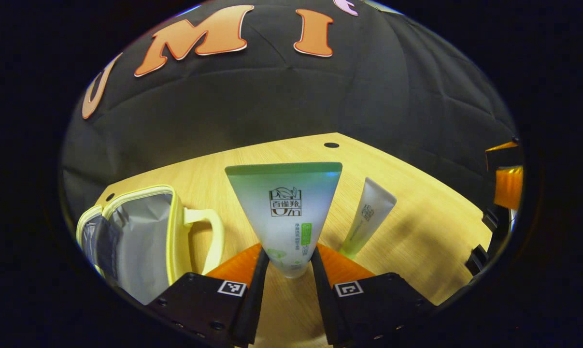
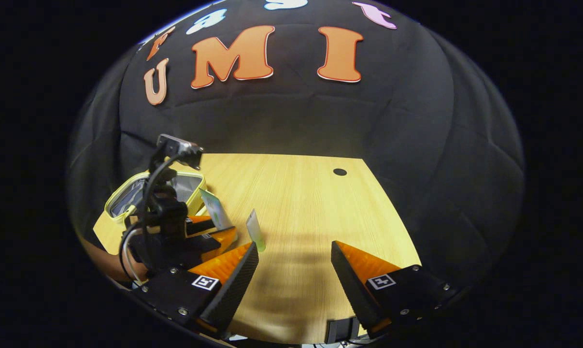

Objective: First open the suitcase, pack the skin care products into it, and then close the suitcase.

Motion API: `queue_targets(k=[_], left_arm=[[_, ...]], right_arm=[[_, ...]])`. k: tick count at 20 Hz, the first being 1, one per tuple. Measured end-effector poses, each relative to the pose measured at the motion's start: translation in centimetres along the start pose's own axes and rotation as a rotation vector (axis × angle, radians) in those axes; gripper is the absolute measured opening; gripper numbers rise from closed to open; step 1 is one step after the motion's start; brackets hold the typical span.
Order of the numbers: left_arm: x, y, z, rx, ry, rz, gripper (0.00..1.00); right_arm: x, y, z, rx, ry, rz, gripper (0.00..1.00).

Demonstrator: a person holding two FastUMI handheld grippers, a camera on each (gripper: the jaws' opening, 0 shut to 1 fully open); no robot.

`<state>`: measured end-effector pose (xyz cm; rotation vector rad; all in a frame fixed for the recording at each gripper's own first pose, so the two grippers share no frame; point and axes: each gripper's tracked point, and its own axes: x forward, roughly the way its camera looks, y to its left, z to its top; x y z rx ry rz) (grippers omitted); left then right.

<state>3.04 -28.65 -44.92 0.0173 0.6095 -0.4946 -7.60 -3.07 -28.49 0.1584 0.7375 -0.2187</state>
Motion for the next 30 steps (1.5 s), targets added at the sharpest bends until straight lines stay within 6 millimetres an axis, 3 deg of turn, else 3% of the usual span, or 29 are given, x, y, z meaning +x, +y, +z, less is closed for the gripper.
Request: queue_targets(k=[6,14,17,21,25,30], left_arm=[[-3.7,2.6,3.5,-0.047,-0.065,0.084,0.52],[-12.0,8.9,9.3,-0.143,-0.178,0.293,0.52],[-14.5,10.7,10.1,-0.154,-0.184,0.364,0.52],[-16.6,12.2,9.6,-0.163,-0.143,0.432,0.52],[-18.5,13.1,8.3,-0.164,-0.096,0.485,0.50],[-19.8,14.6,7.4,-0.134,-0.068,0.518,0.51]], right_arm=[[3.3,1.4,-0.3,-0.072,0.024,0.119,0.96],[8.8,4.1,-1.7,-0.178,0.059,0.292,0.94],[10.1,4.8,-2.7,-0.209,0.080,0.337,0.89],[11.6,6.1,-3.0,-0.244,0.075,0.387,0.84],[13.3,6.9,-3.9,-0.254,0.084,0.418,0.70],[14.1,7.9,-4.1,-0.257,0.082,0.428,0.35]])
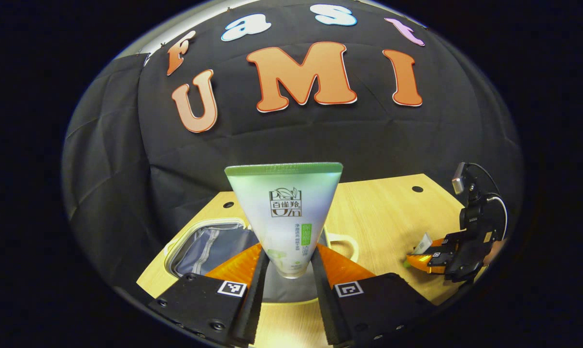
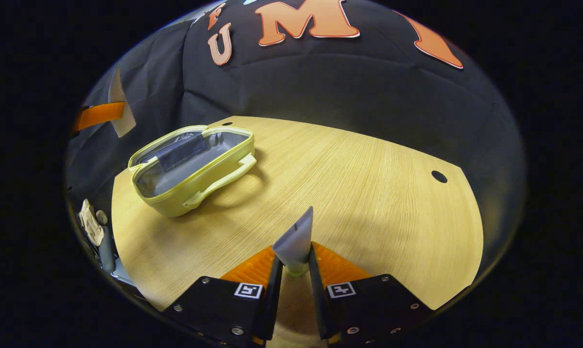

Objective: First open the suitcase, pack the skin care products into it, and then close the suitcase.

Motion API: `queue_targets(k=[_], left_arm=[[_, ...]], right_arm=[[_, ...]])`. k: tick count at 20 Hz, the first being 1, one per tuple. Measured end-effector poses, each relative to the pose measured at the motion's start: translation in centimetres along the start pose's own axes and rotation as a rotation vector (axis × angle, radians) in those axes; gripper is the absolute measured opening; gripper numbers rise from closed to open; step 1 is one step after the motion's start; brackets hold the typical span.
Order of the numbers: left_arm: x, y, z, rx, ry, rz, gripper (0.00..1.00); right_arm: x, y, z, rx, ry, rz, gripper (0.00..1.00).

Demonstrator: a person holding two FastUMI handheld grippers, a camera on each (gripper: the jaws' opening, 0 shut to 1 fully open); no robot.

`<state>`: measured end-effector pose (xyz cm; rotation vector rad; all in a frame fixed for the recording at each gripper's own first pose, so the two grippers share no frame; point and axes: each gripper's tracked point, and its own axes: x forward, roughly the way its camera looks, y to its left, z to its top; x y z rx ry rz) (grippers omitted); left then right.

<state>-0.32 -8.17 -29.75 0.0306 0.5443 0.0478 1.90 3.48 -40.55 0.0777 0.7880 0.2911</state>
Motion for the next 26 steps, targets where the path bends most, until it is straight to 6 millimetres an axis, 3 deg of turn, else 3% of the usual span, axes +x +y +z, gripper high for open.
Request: queue_targets(k=[4,5,6,12,18,26], left_arm=[[1.0,1.5,0.1,-0.004,-0.007,-0.001,0.53],[1.3,1.9,0.1,-0.008,-0.009,-0.006,0.52],[1.5,2.2,0.0,-0.014,-0.012,-0.013,0.52],[2.9,4.8,-1.0,-0.019,-0.006,-0.081,0.52],[5.1,8.1,-2.6,0.019,0.043,-0.179,0.52],[7.9,9.7,-4.7,0.027,0.106,-0.312,0.52]], right_arm=[[-0.8,1.0,0.6,0.004,-0.010,-0.003,0.34],[-1.2,1.2,0.9,0.004,-0.018,-0.005,0.29],[-1.7,1.4,1.3,0.001,-0.025,-0.011,0.34],[-3.9,3.8,5.1,-0.014,-0.090,-0.061,0.34],[-5.5,8.5,10.1,-0.021,-0.169,-0.116,0.34],[-4.3,15.3,14.1,-0.052,-0.202,-0.136,0.34]])
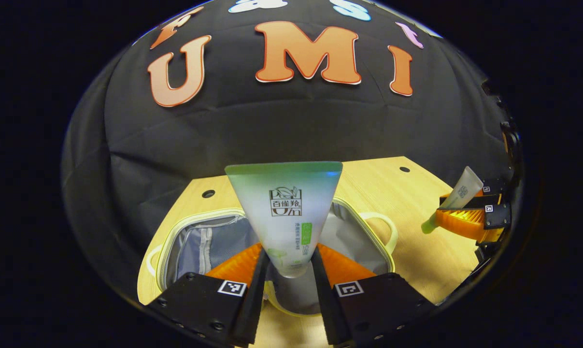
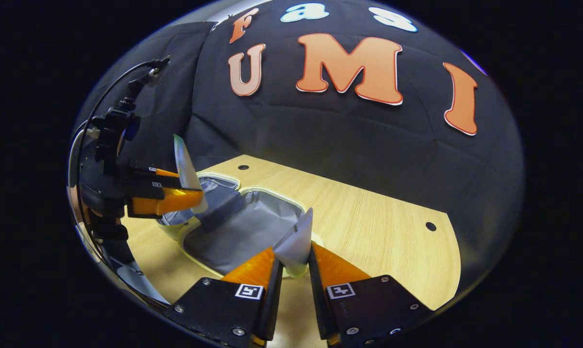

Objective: First open the suitcase, pack the skin care products into it, and then close the suitcase.

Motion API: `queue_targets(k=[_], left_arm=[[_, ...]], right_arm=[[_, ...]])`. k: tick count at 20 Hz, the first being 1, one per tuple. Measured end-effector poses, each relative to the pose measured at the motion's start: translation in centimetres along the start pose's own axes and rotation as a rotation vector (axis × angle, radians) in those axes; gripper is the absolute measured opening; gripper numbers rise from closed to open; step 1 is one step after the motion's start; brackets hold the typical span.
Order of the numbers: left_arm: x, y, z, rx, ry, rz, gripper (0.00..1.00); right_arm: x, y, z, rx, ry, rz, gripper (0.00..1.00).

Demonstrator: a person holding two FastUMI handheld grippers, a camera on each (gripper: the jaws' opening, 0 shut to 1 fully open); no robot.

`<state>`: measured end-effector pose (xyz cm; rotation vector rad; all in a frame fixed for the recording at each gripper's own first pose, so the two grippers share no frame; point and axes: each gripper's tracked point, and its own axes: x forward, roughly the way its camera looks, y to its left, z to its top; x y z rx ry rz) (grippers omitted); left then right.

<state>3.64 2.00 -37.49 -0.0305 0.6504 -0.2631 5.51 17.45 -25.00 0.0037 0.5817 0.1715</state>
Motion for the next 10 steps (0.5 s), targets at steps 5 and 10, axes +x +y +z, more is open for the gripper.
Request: queue_targets(k=[5,10], left_arm=[[2.2,0.3,-1.9,-0.004,0.085,-0.102,0.52],[4.4,-0.4,-4.3,-0.039,0.188,-0.163,0.53]], right_arm=[[0.2,2.6,0.9,0.075,-0.001,-0.062,0.34],[-0.5,3.6,0.5,0.132,0.028,-0.100,0.34]])
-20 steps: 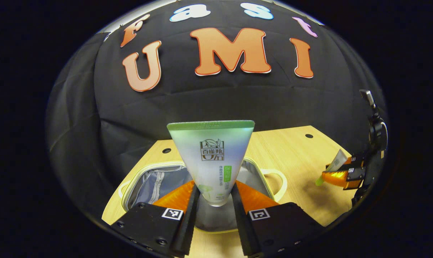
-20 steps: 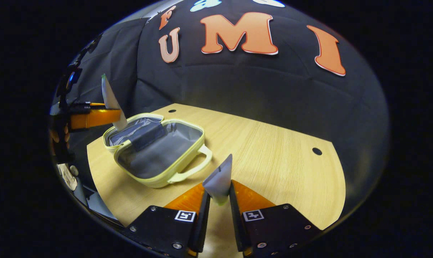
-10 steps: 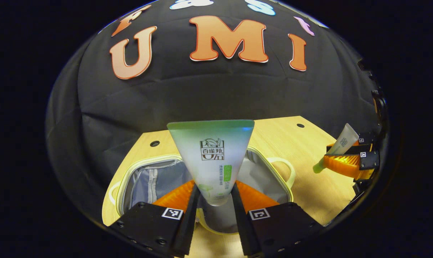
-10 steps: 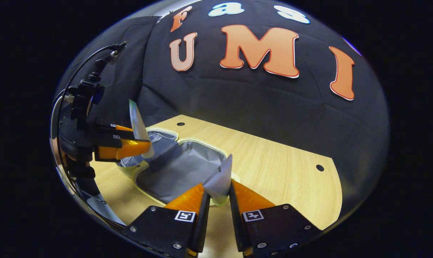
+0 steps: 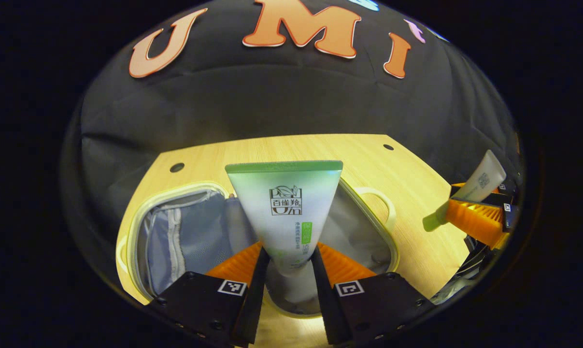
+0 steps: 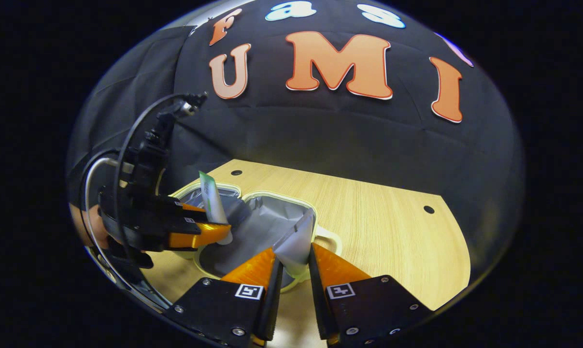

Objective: First open the suitcase, pack the skin care products into it, and then close the suitcase.

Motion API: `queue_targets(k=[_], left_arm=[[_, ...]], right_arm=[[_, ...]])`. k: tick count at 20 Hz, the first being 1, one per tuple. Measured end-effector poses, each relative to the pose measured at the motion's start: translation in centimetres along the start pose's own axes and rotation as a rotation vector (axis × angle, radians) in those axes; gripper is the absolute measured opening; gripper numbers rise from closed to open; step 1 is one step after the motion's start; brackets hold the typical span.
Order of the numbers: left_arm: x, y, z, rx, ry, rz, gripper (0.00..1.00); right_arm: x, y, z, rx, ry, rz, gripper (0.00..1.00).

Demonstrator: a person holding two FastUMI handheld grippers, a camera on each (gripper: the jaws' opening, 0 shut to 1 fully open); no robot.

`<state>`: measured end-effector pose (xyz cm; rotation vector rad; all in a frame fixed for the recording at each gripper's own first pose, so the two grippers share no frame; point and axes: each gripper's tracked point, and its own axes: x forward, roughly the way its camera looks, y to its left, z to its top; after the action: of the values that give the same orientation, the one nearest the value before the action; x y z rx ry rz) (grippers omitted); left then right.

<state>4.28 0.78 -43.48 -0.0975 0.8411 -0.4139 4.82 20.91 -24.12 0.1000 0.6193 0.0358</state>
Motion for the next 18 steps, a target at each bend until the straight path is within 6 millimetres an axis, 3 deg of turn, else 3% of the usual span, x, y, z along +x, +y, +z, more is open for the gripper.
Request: queue_targets(k=[4,9,14,18], left_arm=[[2.4,-0.1,-2.2,-0.071,0.108,-0.001,0.52],[3.6,-0.1,-2.4,-0.094,0.161,0.045,0.52],[6.4,0.4,-3.9,-0.171,0.258,0.119,0.52],[7.8,1.0,-2.9,-0.202,0.267,0.188,0.52]], right_arm=[[-0.2,-0.2,-0.7,0.001,0.022,0.003,0.34],[0.4,-0.5,-0.7,0.007,0.027,0.029,0.34],[1.3,-1.6,-0.7,0.013,0.034,0.062,0.34],[2.0,-2.3,-0.6,0.018,0.037,0.089,0.34]])
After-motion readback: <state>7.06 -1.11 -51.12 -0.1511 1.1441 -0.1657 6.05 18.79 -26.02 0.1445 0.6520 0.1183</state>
